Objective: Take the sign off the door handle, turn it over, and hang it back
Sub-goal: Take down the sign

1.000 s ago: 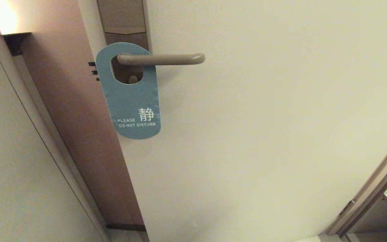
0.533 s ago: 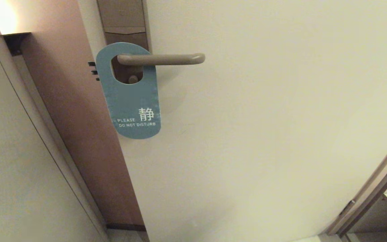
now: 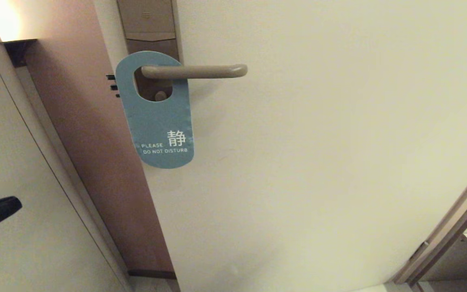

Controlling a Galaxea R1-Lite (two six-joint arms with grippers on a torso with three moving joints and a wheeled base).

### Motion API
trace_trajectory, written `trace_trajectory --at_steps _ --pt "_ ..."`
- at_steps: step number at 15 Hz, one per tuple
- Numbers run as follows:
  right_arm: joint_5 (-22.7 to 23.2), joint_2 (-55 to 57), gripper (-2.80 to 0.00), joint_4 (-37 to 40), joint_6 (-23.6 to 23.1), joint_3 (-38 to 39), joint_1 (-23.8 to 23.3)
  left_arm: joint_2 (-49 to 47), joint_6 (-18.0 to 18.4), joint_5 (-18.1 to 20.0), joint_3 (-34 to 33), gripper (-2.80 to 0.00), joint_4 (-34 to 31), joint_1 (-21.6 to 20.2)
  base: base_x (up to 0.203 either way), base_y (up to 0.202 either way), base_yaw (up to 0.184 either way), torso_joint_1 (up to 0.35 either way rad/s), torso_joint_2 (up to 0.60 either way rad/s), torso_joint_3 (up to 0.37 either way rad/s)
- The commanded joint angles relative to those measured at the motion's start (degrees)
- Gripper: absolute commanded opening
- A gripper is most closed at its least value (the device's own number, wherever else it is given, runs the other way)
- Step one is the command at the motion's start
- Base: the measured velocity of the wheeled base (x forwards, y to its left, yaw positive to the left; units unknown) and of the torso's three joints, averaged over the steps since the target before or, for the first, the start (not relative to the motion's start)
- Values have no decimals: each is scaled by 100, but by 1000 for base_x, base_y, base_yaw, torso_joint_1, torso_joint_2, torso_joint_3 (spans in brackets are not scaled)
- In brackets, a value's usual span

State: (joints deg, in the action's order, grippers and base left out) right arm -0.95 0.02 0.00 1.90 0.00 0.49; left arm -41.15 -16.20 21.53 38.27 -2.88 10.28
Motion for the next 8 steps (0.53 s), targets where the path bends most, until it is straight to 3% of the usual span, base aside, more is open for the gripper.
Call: trace_trajectory --at_steps 1,3,6,8 --pt "-2 -2 -280 0 3 0 4 -111 -16 112 -159 -280 29 1 0 0 0 0 0 0" --pt "-2 -2 -280 0 3 0 4 -112 -230 489 -185 -280 118 1 0 0 0 0 0 0" --pt "-2 -2 -280 0 3 0 4 -114 -633 681 -182 -280 619 1 0 0 0 0 0 0" --pt "-2 -2 -280 0 3 0 -2 -134 -619 982 -172 -280 664 1 0 0 0 0 0 0"
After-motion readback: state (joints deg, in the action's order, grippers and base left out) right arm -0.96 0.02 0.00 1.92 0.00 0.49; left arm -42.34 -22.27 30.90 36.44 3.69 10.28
